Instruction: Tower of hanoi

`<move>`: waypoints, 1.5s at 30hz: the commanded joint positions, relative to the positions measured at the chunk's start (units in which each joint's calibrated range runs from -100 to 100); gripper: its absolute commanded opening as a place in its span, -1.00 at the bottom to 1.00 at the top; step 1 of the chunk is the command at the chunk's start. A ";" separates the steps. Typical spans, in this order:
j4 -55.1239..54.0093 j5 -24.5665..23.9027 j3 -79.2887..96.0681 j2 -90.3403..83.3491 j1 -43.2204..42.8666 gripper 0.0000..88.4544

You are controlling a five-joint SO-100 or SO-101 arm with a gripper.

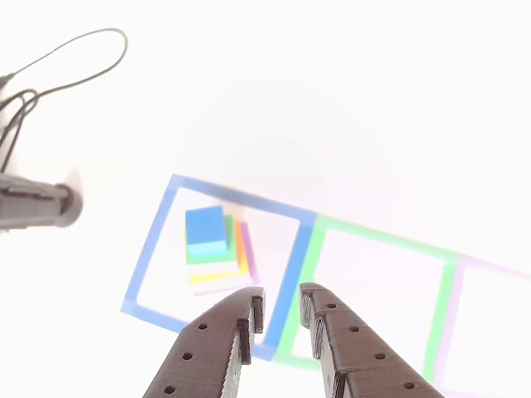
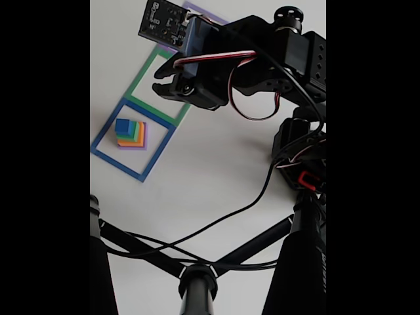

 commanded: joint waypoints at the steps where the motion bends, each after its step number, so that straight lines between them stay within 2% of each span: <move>1: 0.31 0.39 -2.69 -2.71 2.40 -1.00; 7: -0.50 0.23 0.04 -5.70 4.61 -0.99; 11: -2.28 -3.33 5.04 -9.33 6.14 -0.98; 12: -2.85 -7.04 6.77 -10.38 6.33 -0.99; 18: -7.87 -13.30 15.86 -15.47 8.73 -1.00; 22: -8.84 -15.50 20.13 -18.29 10.45 -1.00; 24: -9.65 -19.05 22.67 -20.07 10.93 -1.00; 26: -9.81 -26.15 25.49 -22.33 11.22 -1.00; 28: -10.54 -30.38 29.04 -24.75 11.80 -1.00; 29: -11.67 -35.45 31.22 -26.21 12.08 -1.00; 33: -14.91 -43.39 39.04 -30.97 12.95 -1.00; 35: -15.56 -49.99 42.04 -33.15 13.62 -1.00; 36: -15.97 -51.34 43.67 -34.28 14.00 -1.00; 39: -16.86 -59.62 48.31 -37.59 15.25 -1.00; 41: -19.04 -68.24 52.22 -39.85 16.01 -1.00; 45: -24.22 -81.77 59.31 -43.24 17.26 -1.00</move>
